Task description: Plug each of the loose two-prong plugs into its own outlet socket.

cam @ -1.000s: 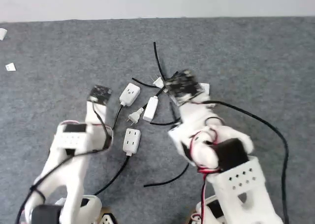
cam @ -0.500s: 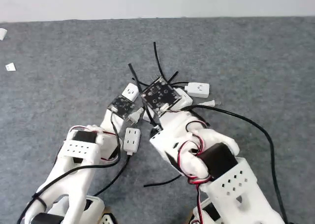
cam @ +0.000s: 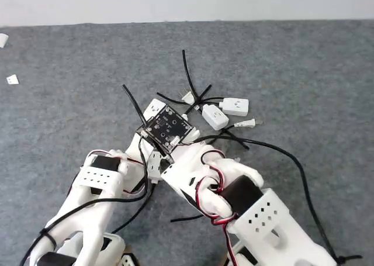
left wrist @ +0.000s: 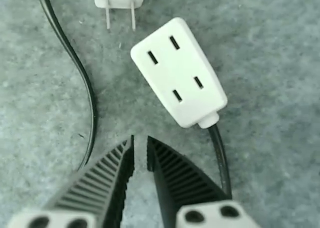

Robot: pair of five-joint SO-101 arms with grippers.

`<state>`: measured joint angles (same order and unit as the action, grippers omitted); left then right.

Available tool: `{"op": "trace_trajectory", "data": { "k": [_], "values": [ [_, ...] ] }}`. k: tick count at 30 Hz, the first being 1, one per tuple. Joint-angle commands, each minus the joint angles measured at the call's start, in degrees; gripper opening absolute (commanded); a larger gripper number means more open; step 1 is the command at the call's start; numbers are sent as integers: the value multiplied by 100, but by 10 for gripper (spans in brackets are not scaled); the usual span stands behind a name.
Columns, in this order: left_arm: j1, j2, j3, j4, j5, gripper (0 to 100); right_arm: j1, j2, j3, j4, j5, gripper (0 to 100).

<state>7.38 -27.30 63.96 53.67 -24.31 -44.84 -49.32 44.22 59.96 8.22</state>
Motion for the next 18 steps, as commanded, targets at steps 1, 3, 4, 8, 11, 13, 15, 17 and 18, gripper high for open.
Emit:
{"op": "trace_trajectory", "data": {
  "k": [1,3,4,8,11,13,15,17,18],
  "values": [
    [176,-290,75,220,-299,37,-4,13,62,-374,-53,8],
    [343,-607,295,281,-492,37,-4,13,79,-400,-62,8],
    [431,-853,444,281,-501,37,13,13,70,-391,-62,8],
    [615,-1996,1051,281,-519,37,136,22,79,-418,-88,8],
    [615,-2716,1341,281,-492,40,136,22,88,-418,-97,8],
    [607,-3095,1499,220,-299,41,145,22,88,-426,-105,8],
    [519,-3402,1727,-132,255,41,154,22,97,-497,-264,8],
    [255,-3675,1938,-536,985,41,242,48,193,-690,-422,8],
    [97,-3798,2009,-677,1345,41,321,101,255,-848,-484,8]
  ]
}}
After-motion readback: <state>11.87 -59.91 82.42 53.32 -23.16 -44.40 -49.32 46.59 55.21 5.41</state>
